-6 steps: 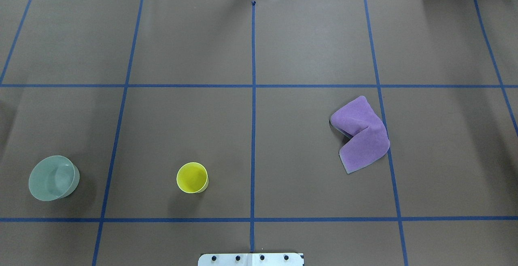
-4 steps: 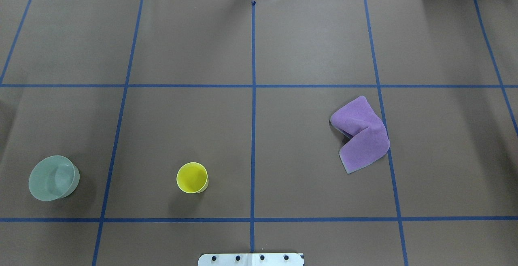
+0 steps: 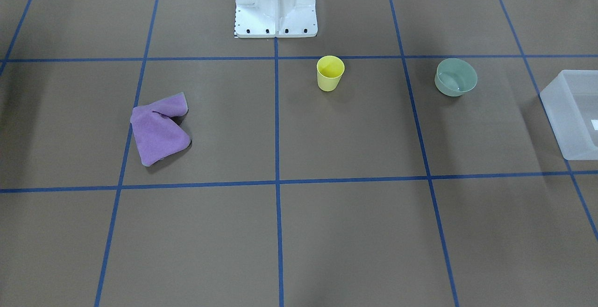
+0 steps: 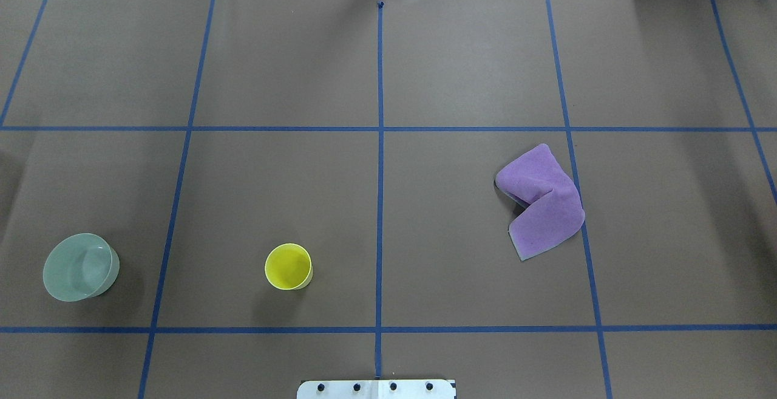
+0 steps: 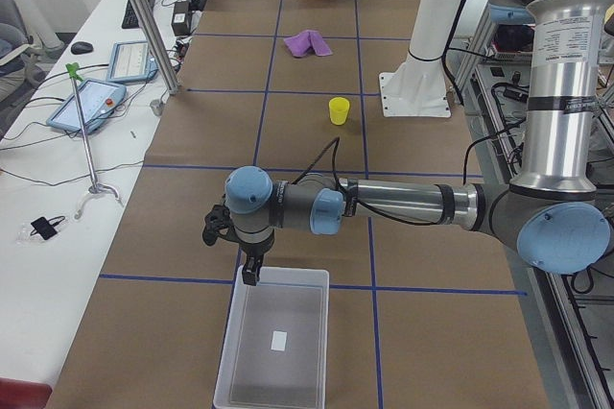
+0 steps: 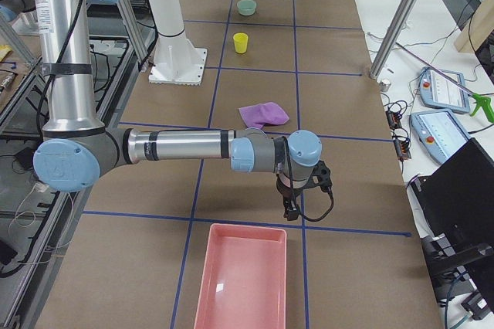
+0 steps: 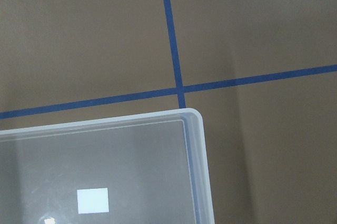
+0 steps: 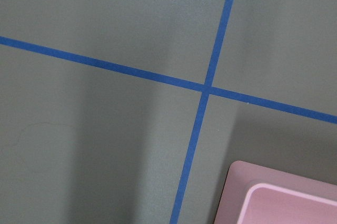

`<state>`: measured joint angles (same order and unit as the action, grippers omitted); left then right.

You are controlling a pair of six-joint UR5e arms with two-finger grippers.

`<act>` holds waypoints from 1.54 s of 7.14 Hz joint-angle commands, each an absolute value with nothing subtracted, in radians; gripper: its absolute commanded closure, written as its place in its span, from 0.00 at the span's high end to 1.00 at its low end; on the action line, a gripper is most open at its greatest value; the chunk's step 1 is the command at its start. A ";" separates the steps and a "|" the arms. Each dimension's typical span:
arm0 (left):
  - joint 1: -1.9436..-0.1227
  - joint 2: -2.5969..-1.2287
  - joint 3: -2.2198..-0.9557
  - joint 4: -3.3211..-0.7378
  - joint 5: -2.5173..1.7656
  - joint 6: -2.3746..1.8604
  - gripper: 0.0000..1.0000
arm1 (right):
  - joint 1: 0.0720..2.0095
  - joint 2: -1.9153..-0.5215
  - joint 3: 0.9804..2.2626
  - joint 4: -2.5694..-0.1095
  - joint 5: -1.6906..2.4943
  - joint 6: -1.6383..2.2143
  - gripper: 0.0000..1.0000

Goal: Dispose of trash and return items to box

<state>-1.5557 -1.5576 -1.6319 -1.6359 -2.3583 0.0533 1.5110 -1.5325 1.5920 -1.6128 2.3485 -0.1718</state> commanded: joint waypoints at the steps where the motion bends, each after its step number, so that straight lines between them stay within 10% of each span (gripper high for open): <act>1: -1.557 -1.551 -1.634 -1.638 -2.365 0.052 0.98 | 1.511 -1.532 1.592 -1.612 2.349 -0.172 1.00; 11: -1.555 -1.552 -1.672 -1.672 -2.365 0.051 0.98 | 1.512 -1.543 1.641 -1.612 2.350 -0.175 1.00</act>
<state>-1.5557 -1.5524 -1.6675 -1.6587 -2.3620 0.0539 1.5113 -1.5340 1.6170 -1.6122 2.3489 -0.1747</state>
